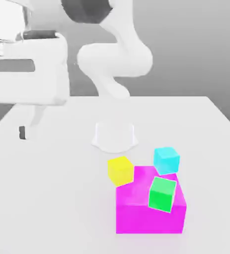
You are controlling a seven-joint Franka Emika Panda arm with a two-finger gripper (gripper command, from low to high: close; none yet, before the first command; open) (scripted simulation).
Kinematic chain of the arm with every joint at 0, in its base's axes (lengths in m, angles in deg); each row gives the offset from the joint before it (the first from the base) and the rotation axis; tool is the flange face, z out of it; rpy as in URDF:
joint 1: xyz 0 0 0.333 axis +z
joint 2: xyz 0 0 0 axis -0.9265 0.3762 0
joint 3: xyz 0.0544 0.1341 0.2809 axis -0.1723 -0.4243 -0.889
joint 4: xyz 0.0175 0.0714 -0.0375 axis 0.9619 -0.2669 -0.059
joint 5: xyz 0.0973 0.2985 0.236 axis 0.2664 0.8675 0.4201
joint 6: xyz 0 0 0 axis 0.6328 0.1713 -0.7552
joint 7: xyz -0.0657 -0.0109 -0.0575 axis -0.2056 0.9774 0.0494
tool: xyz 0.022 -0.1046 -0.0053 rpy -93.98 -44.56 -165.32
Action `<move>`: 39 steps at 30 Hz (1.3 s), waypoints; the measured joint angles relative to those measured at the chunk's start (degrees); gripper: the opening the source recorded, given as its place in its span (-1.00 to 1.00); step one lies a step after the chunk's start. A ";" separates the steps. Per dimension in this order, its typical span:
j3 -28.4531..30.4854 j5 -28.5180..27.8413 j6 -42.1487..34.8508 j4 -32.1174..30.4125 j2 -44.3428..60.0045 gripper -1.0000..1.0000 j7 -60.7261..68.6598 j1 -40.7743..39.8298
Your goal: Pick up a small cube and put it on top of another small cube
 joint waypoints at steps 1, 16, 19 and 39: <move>0.18 0.44 0.33 0.46 2.10 0.00 0.19 -0.45; 0.29 6.40 9.27 7.54 33.39 0.00 3.00 -8.44; -0.06 6.61 10.07 7.82 34.51 -1.00 3.16 -8.74; -1.95 0.12 -0.28 -11.50 4.34 -1.00 1.98 0.11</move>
